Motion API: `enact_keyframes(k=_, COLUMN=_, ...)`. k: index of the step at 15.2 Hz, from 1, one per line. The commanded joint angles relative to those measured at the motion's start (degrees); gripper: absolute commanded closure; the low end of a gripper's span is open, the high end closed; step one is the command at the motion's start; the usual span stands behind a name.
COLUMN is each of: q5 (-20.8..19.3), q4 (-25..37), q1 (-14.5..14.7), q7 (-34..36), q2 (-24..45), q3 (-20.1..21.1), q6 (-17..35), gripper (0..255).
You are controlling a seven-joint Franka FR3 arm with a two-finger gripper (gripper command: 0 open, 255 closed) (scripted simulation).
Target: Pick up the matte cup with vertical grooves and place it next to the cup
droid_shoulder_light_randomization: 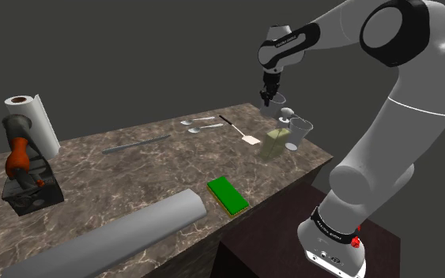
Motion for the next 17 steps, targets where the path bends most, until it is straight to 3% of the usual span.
enact_keyframes(k=1, q5=-0.11, q4=-1.10, q1=0.01, q7=0.30, q2=0.29, q3=0.00, q6=1.43, gripper=255)
enact_keyframes(k=7, q5=-0.34, q4=-3.57, q1=-0.12, q7=1.03, q2=2.65, q3=-0.09, q6=6.23, gripper=255)
enact_keyframes(k=15, q5=-0.34, q4=-3.57, q1=-0.12, q7=1.03, q2=2.65, q3=-0.08, q6=6.23, gripper=255)
enact_keyframes(k=16, q5=-0.34, q4=-3.58, q1=-0.12, q7=1.03, q2=2.65, q3=-0.08, q6=6.22, gripper=0)
enact_keyframes(k=17, q5=-0.34, q4=-3.57, q1=-0.12, q7=1.03, q2=2.65, q3=-0.08, q6=6.22, gripper=0)
